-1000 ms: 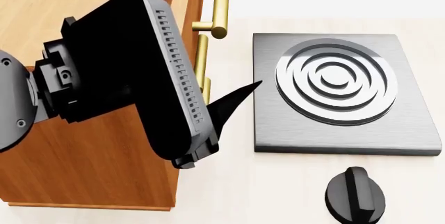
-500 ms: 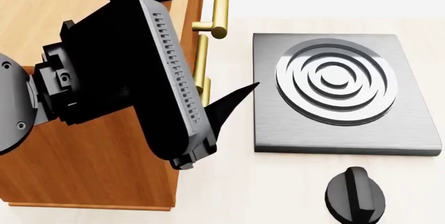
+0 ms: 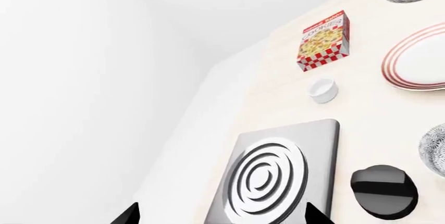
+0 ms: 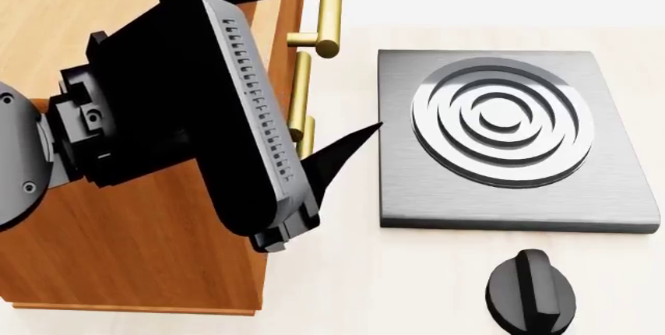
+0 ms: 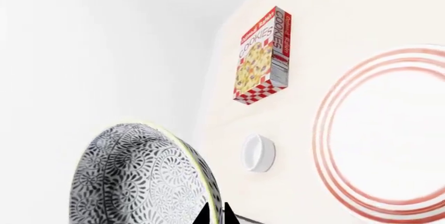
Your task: Pick the akita bowl on the wooden cabinet and place it on the plate.
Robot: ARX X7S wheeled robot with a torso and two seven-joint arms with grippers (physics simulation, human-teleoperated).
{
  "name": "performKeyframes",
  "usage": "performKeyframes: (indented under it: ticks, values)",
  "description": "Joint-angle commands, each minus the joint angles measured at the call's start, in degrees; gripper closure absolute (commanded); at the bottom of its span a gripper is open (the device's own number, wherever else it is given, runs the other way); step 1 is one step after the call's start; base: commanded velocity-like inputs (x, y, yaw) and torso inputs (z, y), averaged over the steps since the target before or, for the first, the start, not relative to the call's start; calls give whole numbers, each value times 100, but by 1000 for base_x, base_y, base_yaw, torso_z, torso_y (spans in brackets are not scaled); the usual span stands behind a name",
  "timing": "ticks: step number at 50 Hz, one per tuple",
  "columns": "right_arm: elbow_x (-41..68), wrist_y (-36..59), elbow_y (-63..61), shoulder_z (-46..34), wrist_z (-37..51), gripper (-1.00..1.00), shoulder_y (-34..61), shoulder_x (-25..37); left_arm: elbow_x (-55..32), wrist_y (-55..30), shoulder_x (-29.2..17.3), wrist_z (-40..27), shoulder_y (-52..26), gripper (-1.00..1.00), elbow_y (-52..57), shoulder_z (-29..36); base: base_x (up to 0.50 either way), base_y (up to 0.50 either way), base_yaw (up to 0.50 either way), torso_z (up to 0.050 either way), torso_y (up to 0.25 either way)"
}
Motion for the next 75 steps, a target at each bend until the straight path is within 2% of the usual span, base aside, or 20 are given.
performKeyframes:
  ticks: [1, 34, 75]
  values:
    - [-89, 25, 348, -61, -40, 100, 123, 84, 31, 13, 5, 6, 57, -100, -20, 1, 0, 0, 0, 0, 0]
    - [-320, 189, 1479, -450, 22, 100, 483, 409, 82, 46, -7, 47, 158, -100, -81, -38, 0, 0, 0, 0, 0]
    - [-450, 254, 2569, -527, -527, 100, 400, 406, 137, 37, -16, 42, 283, -100, -84, -57, 0, 0, 0, 0, 0]
